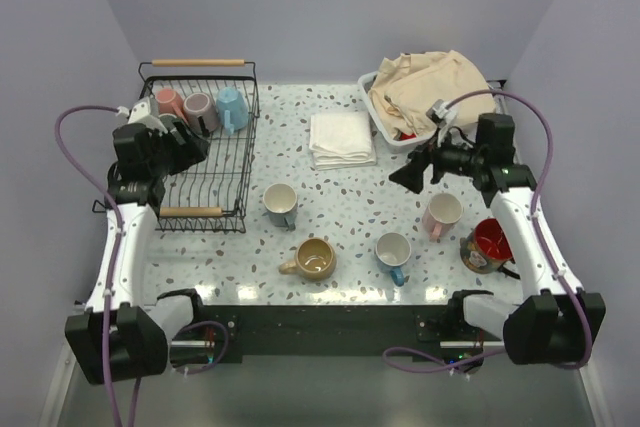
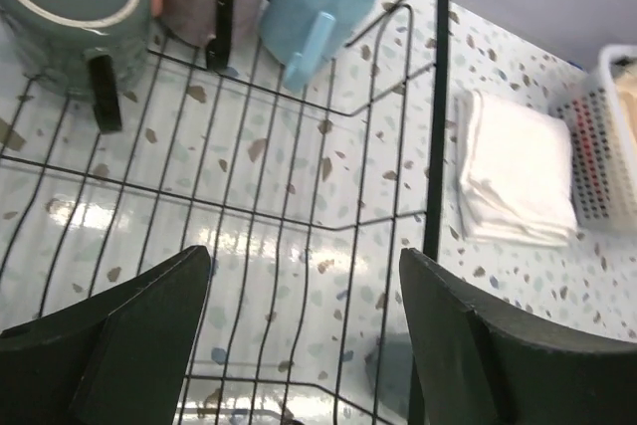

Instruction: Load the cups into the dish rack

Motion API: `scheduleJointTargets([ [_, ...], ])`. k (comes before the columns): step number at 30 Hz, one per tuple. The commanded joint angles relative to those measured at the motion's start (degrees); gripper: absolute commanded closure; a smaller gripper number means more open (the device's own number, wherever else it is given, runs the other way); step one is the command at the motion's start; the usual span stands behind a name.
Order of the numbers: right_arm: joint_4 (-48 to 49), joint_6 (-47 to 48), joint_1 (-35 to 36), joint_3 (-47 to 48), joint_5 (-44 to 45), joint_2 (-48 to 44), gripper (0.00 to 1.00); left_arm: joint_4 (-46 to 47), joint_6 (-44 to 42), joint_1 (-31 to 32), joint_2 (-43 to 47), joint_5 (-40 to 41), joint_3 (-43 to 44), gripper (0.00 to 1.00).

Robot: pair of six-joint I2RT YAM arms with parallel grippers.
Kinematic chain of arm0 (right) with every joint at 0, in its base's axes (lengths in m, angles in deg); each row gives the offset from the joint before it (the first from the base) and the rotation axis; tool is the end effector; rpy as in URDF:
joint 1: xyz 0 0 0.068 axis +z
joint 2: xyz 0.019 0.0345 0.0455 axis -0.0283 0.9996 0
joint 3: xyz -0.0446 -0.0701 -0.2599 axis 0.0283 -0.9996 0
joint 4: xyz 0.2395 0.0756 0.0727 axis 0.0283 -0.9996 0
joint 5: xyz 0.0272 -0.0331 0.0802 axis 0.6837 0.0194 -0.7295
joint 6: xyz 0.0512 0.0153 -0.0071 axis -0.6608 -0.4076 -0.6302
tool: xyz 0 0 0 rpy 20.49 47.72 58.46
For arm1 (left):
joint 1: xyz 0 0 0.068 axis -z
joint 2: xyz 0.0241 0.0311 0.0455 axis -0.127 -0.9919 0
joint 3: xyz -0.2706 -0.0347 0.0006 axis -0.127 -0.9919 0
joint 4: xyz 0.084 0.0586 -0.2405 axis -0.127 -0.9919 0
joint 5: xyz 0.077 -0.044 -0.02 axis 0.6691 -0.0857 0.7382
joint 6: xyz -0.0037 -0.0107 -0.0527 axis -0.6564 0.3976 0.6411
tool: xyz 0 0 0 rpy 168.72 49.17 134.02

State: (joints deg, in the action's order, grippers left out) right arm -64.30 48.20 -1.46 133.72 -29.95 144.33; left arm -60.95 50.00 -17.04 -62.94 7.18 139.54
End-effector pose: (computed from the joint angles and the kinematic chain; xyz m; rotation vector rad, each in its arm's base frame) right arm 0.2382 0.0291 0.3286 -0.7069 1.8602 0.8522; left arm 0.2468 0.0356 0.3179 -0.4871 1.9886 -0.3562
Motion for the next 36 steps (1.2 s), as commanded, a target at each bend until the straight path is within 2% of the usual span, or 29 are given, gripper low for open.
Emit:
scheduleJointTargets([
  [1,-14.1,11.3,11.3,10.2,7.0,5.8,0.02,0.1,-3.2,-0.4,7.4,-11.4,-4.3,0.18],
  [5,-21.4,12.2,22.2,21.1,17.1,13.5,0.02,-0.6,-1.1,-0.2,10.9,-21.4,-5.5,0.17],
  [6,-22.0,12.0,27.5,23.0,24.3,17.1,0.01,-0.3,0.3,-0.3,11.3,-22.9,-6.1,0.16],
  [9,-22.1,10.0,36.1,29.1,34.7,21.9,0.01,0.1,1.7,-0.2,14.0,-24.9,-6.8,0.14],
  [12,-18.2,1.4,41.3,34.2,43.4,27.9,0.01,-0.3,2.7,-0.3,17.3,-24.8,-6.6,0.14],
  [16,-15.0,-4.4,46.8,40.5,52.4,36.6,0.01,-1.0,4.4,-0.2,20.4,-25.6,-6.9,0.14],
  [19,-12.4,-6.4,49.4,42.8,54.3,40.1,0.01,-1.2,5.5,-0.3,22.9,-25.3,-7.5,0.13],
  [22,-12.8,-6.6,50.4,46.3,54.6,44.9,0.06,-2.1,5.5,-0.2,24.7,-24.5,-7.3,0.13],
  [26,-15.1,-6.3,50.5,49.8,54.8,50.6,0.16,-3.7,4.4,-0.2,25.7,-23.3,-6.2,0.13],
  [30,-14.8,-6.6,50.5,49.0,53.0,53.3,0.30,-4.1,4.5,-0.2,26.6,-23.4,-6.1,0.13],
  [33,-14.9,-6.8,50.4,48.8,52.9,54.9,0.43,-3.3,6.1,-0.2,27.4,-24.9,-6.5,0.13],
  [34,-15.0,-6.8,50.5,48.8,52.9,55.2,0.53,-2.7,6.7,-0.2,27.7,-25.6,-6.8,0.13],
  [36,-15.1,-7.1,50.5,49.1,51.2,55.5,0.64,-1.4,8.7,-0.2,28.2,-27.4,-7.1,0.13],
])
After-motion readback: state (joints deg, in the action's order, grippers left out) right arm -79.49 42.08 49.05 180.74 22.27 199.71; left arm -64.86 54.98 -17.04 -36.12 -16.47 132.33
